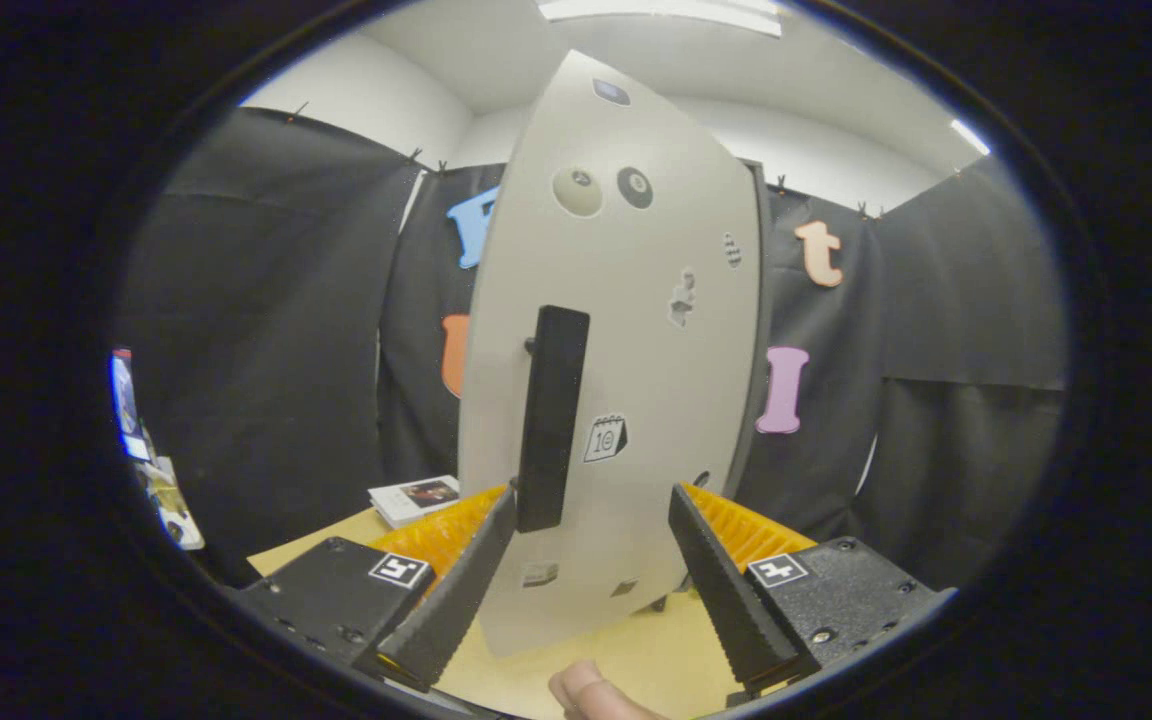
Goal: Open the shoe cabinet door, grab the shoes and put them into the shoe cabinet, then close the shoe cabinet door.
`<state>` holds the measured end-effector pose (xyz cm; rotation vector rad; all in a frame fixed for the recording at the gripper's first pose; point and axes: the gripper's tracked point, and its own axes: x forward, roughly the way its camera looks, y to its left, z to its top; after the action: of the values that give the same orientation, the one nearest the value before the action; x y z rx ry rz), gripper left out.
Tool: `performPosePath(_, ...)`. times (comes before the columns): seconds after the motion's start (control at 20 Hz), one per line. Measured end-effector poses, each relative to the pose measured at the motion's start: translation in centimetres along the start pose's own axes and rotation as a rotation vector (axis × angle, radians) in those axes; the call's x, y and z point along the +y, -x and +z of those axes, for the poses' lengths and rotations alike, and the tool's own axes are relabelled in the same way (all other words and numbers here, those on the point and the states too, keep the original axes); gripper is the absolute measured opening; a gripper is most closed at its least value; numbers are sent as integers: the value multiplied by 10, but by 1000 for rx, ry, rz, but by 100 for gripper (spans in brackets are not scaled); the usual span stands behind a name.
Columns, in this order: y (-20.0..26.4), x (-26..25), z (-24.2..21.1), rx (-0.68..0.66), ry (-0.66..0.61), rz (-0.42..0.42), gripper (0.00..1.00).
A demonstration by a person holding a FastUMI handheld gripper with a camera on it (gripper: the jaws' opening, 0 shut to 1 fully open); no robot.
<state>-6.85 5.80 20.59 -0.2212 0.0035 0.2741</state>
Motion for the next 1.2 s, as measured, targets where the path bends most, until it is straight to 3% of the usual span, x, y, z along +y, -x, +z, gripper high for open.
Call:
performPosePath(0.25,-12,16,-13,-1,-73,-55,100)
performPosePath(0.5,-2,-3,-29,20,-122,-111,100)
performPosePath(0.9,58,-39,-49,-18,-227,-221,100)
performPosePath(1.2,103,-36,-57,-75,-222,-193,98)
